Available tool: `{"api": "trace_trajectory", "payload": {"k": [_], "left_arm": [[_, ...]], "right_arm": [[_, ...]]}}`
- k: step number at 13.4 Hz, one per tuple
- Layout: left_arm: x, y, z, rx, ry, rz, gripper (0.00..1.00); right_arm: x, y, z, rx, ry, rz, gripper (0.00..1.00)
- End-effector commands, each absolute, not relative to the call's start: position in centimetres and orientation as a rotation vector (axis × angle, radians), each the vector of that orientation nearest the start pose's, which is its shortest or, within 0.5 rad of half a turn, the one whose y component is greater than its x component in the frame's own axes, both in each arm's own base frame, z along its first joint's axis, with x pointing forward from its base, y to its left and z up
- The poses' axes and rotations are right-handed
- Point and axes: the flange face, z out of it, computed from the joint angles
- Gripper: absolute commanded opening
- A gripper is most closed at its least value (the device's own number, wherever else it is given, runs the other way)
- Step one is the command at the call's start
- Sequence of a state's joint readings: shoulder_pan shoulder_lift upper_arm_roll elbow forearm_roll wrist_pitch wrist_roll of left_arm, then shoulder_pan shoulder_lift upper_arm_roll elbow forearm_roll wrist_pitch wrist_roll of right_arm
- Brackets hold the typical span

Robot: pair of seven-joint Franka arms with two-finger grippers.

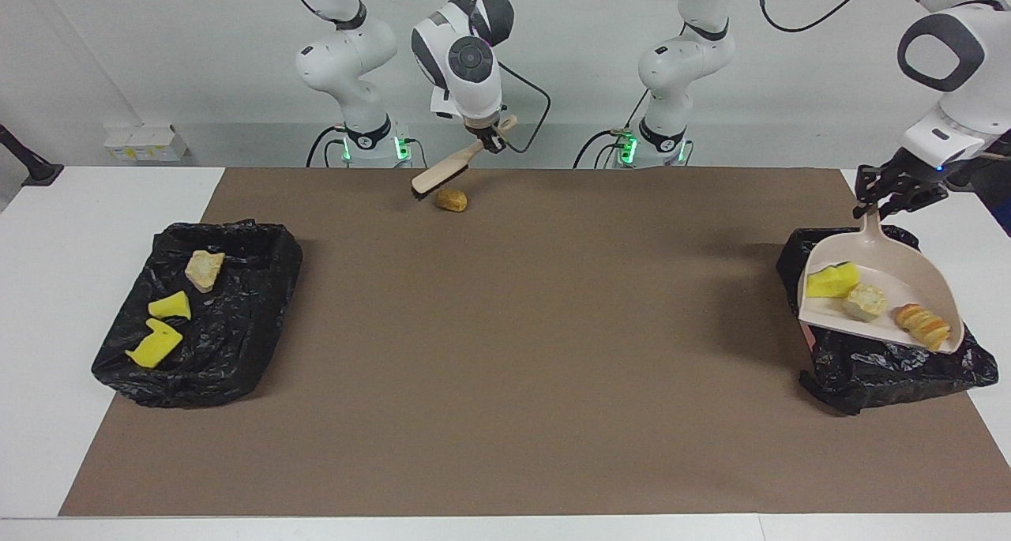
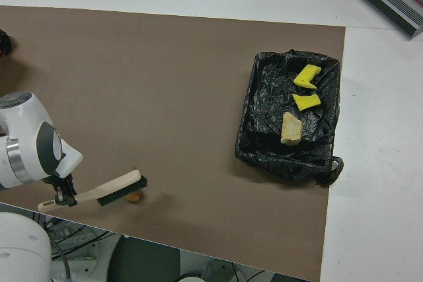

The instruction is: Sweep and dump trash in bin

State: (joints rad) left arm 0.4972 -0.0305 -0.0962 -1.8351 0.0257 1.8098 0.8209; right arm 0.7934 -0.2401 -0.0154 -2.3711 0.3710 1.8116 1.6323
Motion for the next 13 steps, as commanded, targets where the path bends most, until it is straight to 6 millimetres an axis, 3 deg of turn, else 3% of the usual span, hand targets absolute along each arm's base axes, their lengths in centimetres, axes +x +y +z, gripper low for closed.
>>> {"api": "trace_trajectory", "payload": {"k": [1,3,5,7,8,12,13], "left_arm": [[51.0,26.1,55.5,-2.854,0.819,0.142,0.00],[52.5,28.1,56.9,-2.640,0.981,0.260,0.00],[53.7,27.4,57.1,-2.541,1.029,0.317,0.00],[55.1,25.6,57.3,-2.389,1.094,0.370,0.00],[55.3,25.7,57.5,-2.324,1.100,0.420,0.00],[56.2,23.2,57.0,-2.157,1.167,0.544,0.00],[56.1,23.3,57.0,-2.141,1.166,0.561,0.00]], "right_arm": [[25.2,32.1,37.9,-2.785,1.599,0.666,0.00],[25.6,32.2,35.9,-2.788,1.536,0.622,0.00],[27.1,32.2,35.2,-2.808,1.410,0.593,0.00],[31.2,31.7,34.9,-2.814,1.255,0.544,0.00],[33.8,32.3,35.3,-2.809,1.208,0.503,0.00],[43.2,33.1,37.7,-2.815,1.111,0.373,0.00],[44.7,33.2,38.6,-2.840,1.093,0.366,0.00]]}}
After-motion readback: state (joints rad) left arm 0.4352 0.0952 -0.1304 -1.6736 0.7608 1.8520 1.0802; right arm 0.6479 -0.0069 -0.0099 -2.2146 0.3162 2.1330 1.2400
